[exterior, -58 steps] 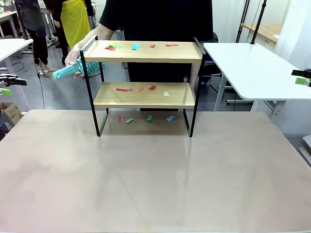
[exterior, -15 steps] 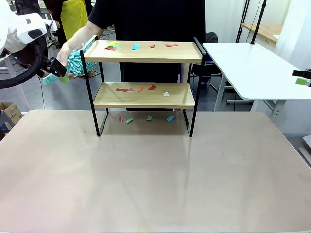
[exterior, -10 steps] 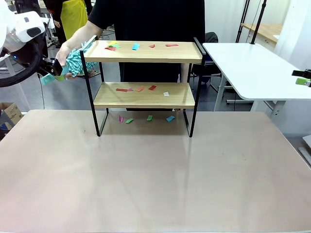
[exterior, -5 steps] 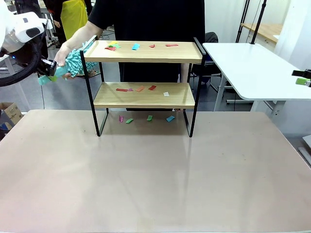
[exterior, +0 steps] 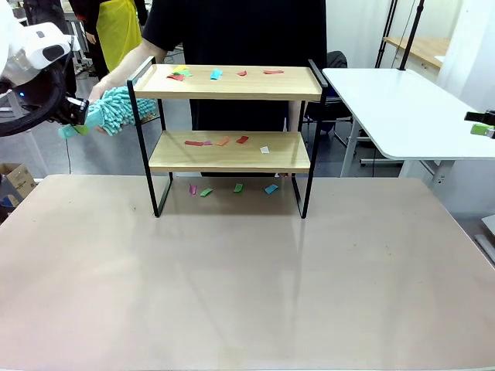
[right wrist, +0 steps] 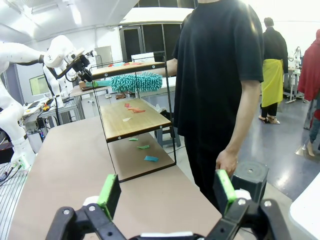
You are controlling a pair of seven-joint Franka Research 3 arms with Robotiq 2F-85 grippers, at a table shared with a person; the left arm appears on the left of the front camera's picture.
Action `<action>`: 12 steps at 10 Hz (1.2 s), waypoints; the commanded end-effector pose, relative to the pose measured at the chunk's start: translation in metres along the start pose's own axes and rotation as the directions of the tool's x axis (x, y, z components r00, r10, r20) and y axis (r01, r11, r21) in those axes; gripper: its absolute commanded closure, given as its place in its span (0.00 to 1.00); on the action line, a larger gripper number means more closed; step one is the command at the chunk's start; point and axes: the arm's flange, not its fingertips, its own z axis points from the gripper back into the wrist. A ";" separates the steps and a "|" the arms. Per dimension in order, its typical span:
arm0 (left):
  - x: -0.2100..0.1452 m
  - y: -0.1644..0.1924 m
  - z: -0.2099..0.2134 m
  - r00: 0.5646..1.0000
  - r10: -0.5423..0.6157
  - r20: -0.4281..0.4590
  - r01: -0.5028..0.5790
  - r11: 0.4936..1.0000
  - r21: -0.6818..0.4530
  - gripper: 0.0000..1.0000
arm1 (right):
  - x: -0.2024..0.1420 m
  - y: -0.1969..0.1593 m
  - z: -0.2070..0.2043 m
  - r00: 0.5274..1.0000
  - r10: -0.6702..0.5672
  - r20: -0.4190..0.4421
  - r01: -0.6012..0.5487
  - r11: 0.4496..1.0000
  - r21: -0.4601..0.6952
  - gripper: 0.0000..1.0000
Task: Clean the shelf.
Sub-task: Pick up the Duster handed by the human, then clean the specific section of the Shelf indicated by the human with the Duster.
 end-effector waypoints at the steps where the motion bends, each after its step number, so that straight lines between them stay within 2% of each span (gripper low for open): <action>1: 0.002 -0.001 0.002 0.999 -0.028 0.016 0.028 1.000 -0.005 1.00 | 0.003 0.000 -0.002 1.000 0.006 0.001 -0.006 1.000 0.003 0.00; 11: 0.002 -0.001 0.002 0.999 -0.028 0.016 0.028 1.000 -0.005 1.00 | 0.003 0.000 -0.002 1.000 0.006 0.001 -0.006 1.000 0.003 0.00; 12: 0.000 -0.004 0.000 1.000 -0.013 0.001 0.013 1.000 -0.004 0.87 | 0.003 0.000 -0.002 1.000 0.006 0.001 -0.006 1.000 0.003 0.00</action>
